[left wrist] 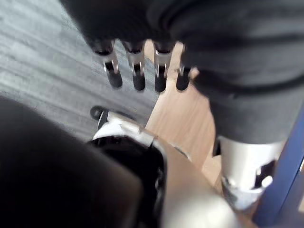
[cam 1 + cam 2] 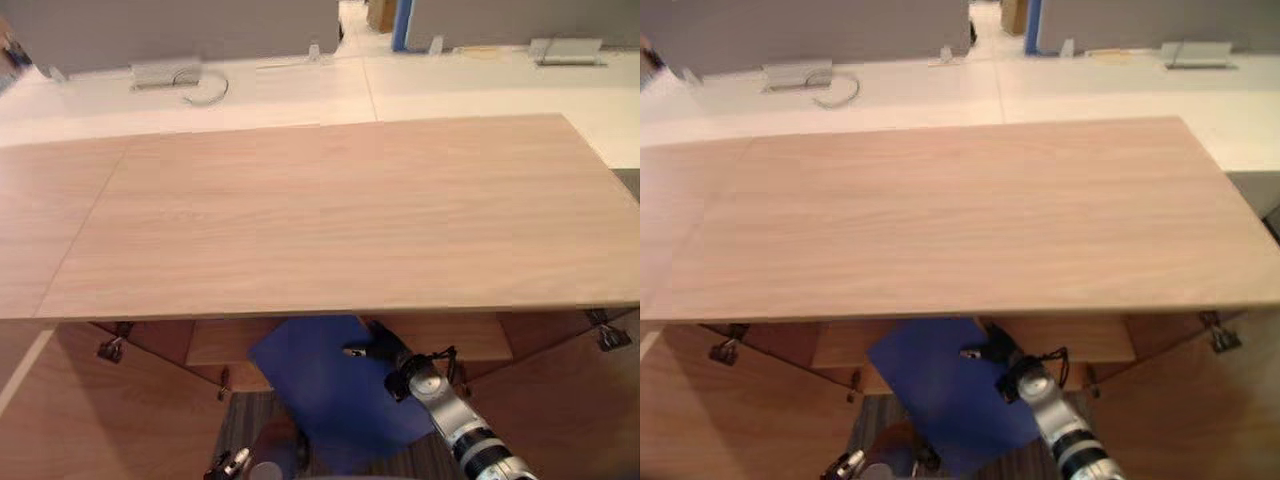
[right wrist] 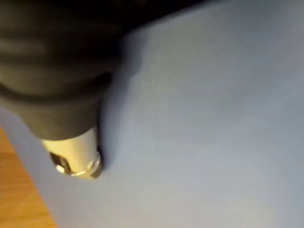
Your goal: Walk over to the cabinet, pick up the folder, carry it to the office cabinet, place the folder inside the office cabinet, then close the office cabinet door
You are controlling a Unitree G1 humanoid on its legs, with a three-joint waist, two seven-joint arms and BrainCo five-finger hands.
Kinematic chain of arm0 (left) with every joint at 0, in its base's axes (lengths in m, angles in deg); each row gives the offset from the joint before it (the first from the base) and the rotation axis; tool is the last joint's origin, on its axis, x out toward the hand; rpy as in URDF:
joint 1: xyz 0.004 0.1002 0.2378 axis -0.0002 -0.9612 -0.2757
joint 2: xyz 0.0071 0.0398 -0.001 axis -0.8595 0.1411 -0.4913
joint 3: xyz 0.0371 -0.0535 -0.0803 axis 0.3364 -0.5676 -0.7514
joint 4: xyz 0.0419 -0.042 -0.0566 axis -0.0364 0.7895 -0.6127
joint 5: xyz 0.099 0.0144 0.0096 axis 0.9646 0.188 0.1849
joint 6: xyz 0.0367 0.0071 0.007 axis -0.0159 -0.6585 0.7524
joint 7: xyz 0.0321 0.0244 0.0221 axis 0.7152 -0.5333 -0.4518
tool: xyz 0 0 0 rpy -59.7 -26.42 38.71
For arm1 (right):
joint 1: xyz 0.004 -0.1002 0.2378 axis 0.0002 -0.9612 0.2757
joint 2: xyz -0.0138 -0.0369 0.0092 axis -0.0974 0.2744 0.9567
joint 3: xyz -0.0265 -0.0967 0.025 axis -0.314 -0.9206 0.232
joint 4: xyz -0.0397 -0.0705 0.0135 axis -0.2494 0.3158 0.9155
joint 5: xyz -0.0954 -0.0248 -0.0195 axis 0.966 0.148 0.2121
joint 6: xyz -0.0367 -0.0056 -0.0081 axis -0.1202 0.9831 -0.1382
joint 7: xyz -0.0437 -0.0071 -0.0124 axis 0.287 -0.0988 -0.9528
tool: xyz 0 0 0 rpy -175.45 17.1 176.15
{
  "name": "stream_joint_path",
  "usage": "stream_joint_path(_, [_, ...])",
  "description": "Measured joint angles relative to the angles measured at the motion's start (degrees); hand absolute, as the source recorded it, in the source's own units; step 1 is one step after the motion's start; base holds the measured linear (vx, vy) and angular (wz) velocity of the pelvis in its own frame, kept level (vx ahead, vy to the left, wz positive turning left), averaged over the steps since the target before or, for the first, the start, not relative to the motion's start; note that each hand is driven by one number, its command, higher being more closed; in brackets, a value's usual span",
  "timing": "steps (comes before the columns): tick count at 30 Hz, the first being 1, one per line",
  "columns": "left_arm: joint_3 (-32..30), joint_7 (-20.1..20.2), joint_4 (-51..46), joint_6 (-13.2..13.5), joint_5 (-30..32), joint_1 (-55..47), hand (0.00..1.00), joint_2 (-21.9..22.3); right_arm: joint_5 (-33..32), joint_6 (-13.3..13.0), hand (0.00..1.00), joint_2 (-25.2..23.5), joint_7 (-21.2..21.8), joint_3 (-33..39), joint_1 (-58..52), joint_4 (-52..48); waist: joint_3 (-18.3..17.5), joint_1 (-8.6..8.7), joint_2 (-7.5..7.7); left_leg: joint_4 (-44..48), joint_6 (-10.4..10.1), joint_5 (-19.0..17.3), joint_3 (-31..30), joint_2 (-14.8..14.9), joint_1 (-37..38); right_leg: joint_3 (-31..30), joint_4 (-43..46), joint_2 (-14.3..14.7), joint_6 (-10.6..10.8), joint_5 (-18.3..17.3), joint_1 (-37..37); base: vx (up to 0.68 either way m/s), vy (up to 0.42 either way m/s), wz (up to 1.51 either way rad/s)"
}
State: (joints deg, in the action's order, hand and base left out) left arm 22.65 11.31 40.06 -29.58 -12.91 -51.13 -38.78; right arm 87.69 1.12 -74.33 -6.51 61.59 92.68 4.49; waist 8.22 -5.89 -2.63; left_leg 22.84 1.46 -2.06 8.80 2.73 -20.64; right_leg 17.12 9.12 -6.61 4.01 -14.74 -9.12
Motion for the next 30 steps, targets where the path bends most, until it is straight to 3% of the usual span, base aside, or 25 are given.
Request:
stream_joint_path(4, [-0.1, -0.26, 0.68, -0.32, 2.34, -0.62, 0.0, 0.25, -0.43, 0.01, 1.0, -2.05, 0.13, -0.05, -1.68, 0.18, 0.07, -0.06, 0.32, -9.13, 0.5, 4.14, 0.23, -2.83, 5.88, -0.56, -1.54, -1.31, 0.01, 0.37, 0.07, -0.02, -0.04, 0.08])
stream_joint_path(8, [-0.67, -0.2, 0.87, -0.54, 2.56, -1.08, 0.0, 0.36, -6.5, 0.14, 1.0, -2.89, 0.32, 2.3, -3.84, 0.2, 0.0, 0.41, 0.75, -17.48, -0.38, 8.38, 0.02, -3.32, 8.77, -0.81, -1.57, -1.11, 0.28, 0.77, 1.3, -0.03, -0.105, -0.04])
stream_joint_path(13, [-0.75, -0.11, 1.09, -0.59, 3.77, -1.33, 0.0, 0.02, -19.03, 0.35, 1.0, -3.27, -0.41, 8.22, -5.91, 0.2, -0.47, 0.57, 1.22, -26.79, -0.22, 12.28, 1.55, -3.73, 13.24, -2.3, -1.53, -1.21, 1.36, 2.05, 1.93, 0.04, -0.024, -0.18])
stream_joint_path(17, [-0.85, 0.22, 1.8, -0.52, 4.26, -1.31, 0.0, -0.42, -33.67, -0.22, 1.0, -6.87, -1.91, 12.86, -5.91, 0.08, -0.52, 0.66, 1.63, -27.9, 0.05, 12.52, 2.41, -3.61, 14.81, -3.35, -1.47, -1.17, 1.38, 3.31, 1.51, 0.0, 0.004, -0.14])
stream_joint_path(20, [-2.11, 0.2, 2.37, -0.56, 4.55, -1.32, 0.0, 0.11, -46.68, -2.5, 1.0, -11.24, -3.38, 16.63, -5.98, -1.22, -0.64, 0.96, 1.59, -28.22, 0.05, 12.45, 2.92, -3.53, 15.6, -3.33, -1.49, -1.21, 1.38, 3.34, 0.94, -0.06, -0.01, -0.08])
stream_joint_path(27, [-5.95, -0.81, 2.35, -1.0, 4.68, -1.82, 0.0, 2.42, -67.75, -6.7, 1.0, -16.09, -7.2, 26.33, -6.61, -3.93, -1.04, 0.76, 0.6, -28.16, -0.04, 12.08, 3.15, -3.92, 15.49, -2.01, -2.83, -1.73, 1.58, 1.68, 0.38, -0.09, -0.001, 0.01])
stream_joint_path(30, [-6.52, -1.9, 0.14, -1.37, 4.46, -2.98, 0.0, 3.92, -76.43, -10.85, 1.0, -17.59, -10.79, 31.39, -5.57, -8.4, -1.29, 0.34, -0.37, -26.27, 1.07, 12.02, 3.45, -3.99, 11.78, -1.51, -0.98, -2.27, 1.13, 1.88, 3.98, -0.06, 0.049, 0.09])
